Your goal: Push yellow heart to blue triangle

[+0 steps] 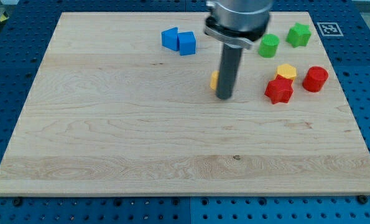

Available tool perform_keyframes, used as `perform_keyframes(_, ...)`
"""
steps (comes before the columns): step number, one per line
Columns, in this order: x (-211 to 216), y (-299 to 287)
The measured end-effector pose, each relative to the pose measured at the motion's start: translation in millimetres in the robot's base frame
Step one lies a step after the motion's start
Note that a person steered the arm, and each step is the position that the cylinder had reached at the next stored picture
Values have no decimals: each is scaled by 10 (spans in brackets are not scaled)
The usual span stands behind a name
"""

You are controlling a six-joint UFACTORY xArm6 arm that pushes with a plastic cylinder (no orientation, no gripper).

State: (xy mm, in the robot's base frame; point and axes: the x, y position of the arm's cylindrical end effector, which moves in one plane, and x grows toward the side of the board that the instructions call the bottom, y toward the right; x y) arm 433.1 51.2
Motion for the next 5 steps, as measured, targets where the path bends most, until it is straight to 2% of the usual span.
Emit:
perform_keyframes(1, -175, -292)
perform_keyframes(2, -56, -87)
perform_keyframes(3, 109, 463)
perform_keyframes(4, 82, 766)
perform_keyframes(5, -19, 539)
